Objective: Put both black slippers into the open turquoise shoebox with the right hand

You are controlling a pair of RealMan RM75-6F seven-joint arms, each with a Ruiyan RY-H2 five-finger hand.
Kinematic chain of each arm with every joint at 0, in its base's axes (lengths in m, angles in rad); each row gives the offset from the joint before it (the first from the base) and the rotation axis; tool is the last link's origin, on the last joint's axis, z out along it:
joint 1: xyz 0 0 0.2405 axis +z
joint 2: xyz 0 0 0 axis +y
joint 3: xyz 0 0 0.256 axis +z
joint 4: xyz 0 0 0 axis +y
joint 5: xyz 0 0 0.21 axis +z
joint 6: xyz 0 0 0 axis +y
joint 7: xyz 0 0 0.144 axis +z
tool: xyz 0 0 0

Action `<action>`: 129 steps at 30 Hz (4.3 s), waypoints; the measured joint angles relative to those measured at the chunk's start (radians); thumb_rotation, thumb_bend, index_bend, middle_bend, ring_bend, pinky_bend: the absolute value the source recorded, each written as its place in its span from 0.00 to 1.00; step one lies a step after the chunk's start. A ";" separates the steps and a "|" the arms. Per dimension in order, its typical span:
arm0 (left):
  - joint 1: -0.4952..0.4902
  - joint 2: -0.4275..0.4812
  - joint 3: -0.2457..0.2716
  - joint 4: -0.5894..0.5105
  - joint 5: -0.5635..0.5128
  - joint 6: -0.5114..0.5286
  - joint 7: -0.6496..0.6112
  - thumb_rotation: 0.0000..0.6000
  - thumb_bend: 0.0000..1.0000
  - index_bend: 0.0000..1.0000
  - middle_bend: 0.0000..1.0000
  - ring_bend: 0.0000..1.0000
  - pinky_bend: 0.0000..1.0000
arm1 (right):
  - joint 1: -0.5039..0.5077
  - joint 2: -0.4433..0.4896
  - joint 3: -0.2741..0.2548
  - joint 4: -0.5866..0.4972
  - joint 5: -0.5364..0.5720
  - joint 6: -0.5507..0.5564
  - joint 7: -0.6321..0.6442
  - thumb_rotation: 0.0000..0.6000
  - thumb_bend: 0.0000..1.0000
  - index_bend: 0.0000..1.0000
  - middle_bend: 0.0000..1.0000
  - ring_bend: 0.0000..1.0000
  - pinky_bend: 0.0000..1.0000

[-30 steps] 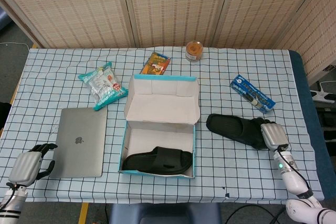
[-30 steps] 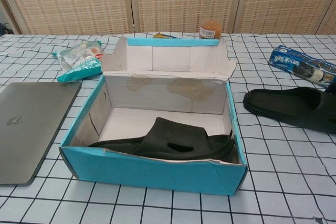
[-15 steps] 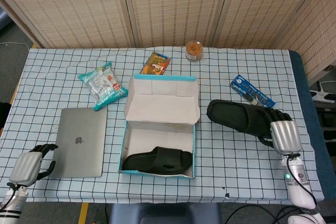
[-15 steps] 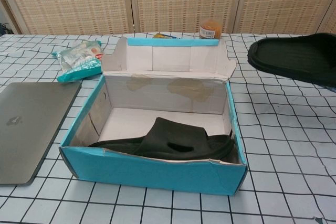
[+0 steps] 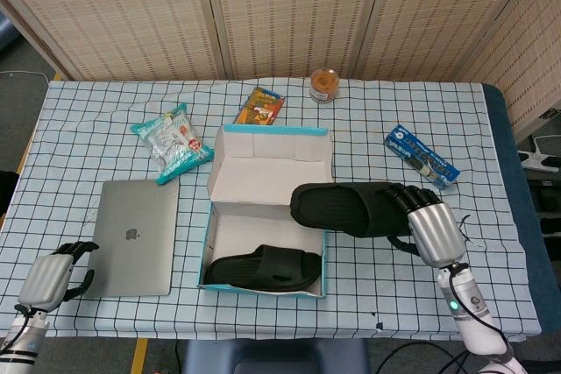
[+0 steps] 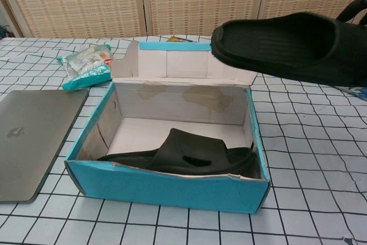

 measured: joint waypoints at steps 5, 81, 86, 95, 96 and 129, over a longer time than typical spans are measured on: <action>0.003 0.004 -0.005 -0.001 -0.006 0.006 -0.017 1.00 0.43 0.31 0.32 0.29 0.55 | 0.090 -0.103 0.026 0.004 0.041 -0.129 -0.054 1.00 0.05 0.55 0.54 0.51 0.71; 0.005 0.012 -0.006 -0.002 -0.013 0.000 -0.028 1.00 0.43 0.31 0.32 0.29 0.55 | 0.221 -0.559 -0.011 0.451 0.091 -0.210 -0.329 1.00 0.05 0.23 0.28 0.10 0.49; 0.004 0.012 -0.005 -0.001 -0.012 -0.002 -0.024 1.00 0.43 0.31 0.32 0.29 0.55 | 0.224 -0.506 -0.019 0.357 0.075 -0.220 -0.268 1.00 0.05 0.14 0.19 0.01 0.33; 0.004 0.011 -0.006 0.000 -0.016 -0.005 -0.026 1.00 0.43 0.31 0.32 0.29 0.55 | 0.226 -0.393 0.006 0.146 0.123 -0.257 -0.200 1.00 0.05 0.17 0.16 0.00 0.22; 0.004 0.012 -0.006 -0.001 -0.018 -0.006 -0.028 1.00 0.43 0.31 0.32 0.29 0.55 | 0.226 -0.382 0.013 0.129 0.135 -0.259 -0.195 1.00 0.05 0.18 0.16 0.00 0.22; 0.006 0.012 -0.007 0.004 -0.010 0.004 -0.032 1.00 0.43 0.32 0.32 0.30 0.55 | 0.287 -0.188 0.096 -0.041 0.547 -0.459 -0.028 1.00 0.02 0.08 0.03 0.00 0.02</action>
